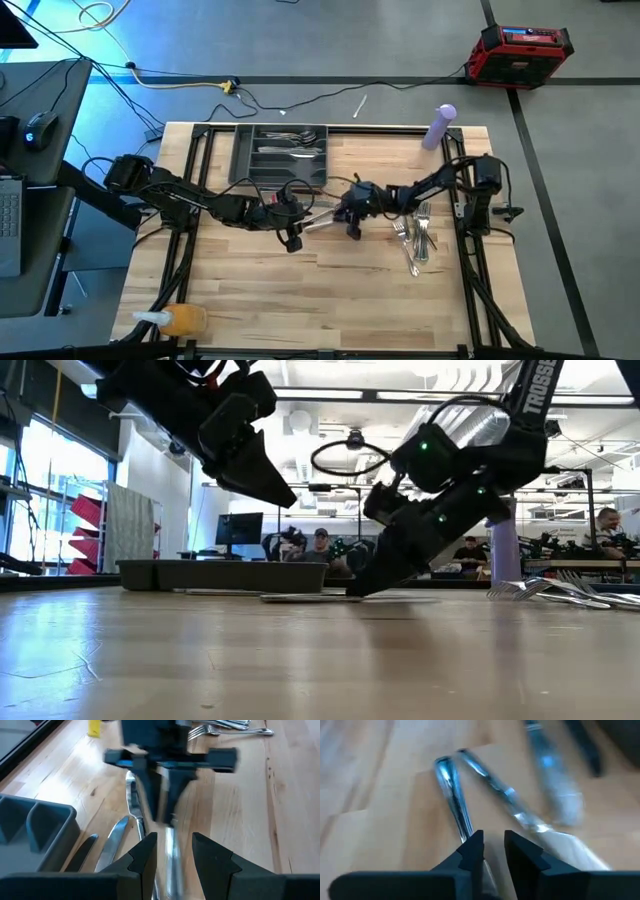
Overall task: Sort silverware
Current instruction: Put the silver knife into the organizing bin
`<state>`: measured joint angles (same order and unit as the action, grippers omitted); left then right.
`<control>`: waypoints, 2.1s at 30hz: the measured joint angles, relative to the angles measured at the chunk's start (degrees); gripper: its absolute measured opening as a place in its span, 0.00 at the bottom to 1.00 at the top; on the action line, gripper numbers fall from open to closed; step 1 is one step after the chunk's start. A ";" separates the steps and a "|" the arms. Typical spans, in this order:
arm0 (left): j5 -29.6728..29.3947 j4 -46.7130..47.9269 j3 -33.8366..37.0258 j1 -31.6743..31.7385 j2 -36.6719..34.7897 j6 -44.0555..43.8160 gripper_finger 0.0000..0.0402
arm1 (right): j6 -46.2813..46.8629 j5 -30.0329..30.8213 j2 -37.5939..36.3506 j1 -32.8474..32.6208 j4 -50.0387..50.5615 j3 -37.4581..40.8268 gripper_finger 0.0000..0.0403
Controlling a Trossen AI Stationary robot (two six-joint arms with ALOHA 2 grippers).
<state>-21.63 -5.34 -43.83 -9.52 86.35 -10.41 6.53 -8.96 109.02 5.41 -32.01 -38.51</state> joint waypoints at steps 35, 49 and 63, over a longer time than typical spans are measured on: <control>1.92 1.50 0.00 -0.29 0.46 -1.02 0.26 | 1.92 19.42 11.37 -15.82 -14.61 -0.42 0.34; 1.99 2.21 0.02 -0.33 0.81 -3.00 0.26 | 3.65 17.21 10.60 -14.36 -14.74 -0.45 0.04; 4.38 -0.84 0.00 -0.16 1.60 -2.69 0.26 | -0.42 20.48 1.23 -13.59 -11.08 0.12 0.03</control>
<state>-17.25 -6.18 -43.83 -9.68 87.95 -13.10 6.11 11.52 110.26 -8.19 -43.09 -38.39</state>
